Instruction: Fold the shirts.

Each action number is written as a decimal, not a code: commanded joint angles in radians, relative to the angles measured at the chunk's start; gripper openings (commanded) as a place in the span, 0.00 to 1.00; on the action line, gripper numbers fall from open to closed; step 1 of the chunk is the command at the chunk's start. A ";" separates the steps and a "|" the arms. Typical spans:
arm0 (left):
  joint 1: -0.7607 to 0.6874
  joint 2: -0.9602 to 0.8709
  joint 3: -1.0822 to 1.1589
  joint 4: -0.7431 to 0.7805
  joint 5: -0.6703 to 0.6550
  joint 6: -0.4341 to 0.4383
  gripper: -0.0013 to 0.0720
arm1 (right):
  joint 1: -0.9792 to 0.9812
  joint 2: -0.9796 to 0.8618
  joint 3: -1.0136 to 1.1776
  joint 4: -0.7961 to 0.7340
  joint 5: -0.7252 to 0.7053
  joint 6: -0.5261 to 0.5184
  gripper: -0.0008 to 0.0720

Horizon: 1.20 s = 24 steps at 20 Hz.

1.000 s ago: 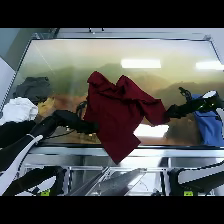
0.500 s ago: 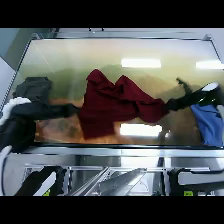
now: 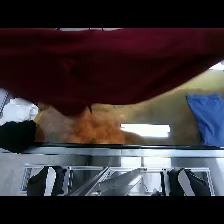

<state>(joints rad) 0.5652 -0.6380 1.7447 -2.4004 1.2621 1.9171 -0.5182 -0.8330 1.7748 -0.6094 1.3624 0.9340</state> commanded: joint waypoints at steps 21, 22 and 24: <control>-0.444 -1.098 -0.021 0.459 -0.225 0.045 0.03 | 0.339 -1.006 -0.225 0.024 -0.385 -0.027 0.03; -0.436 -1.132 0.036 0.459 -0.193 0.045 0.03 | 0.328 -1.032 -0.193 0.025 -0.383 -0.011 0.03; -0.437 -1.189 0.131 0.460 -0.092 0.043 0.03 | 0.315 -1.048 -0.160 0.027 -0.378 -0.011 0.03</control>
<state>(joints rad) 0.1135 -1.7256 1.7691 -1.9347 1.0817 1.9572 -0.1867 -1.8027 1.5665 -0.6071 1.0004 0.9039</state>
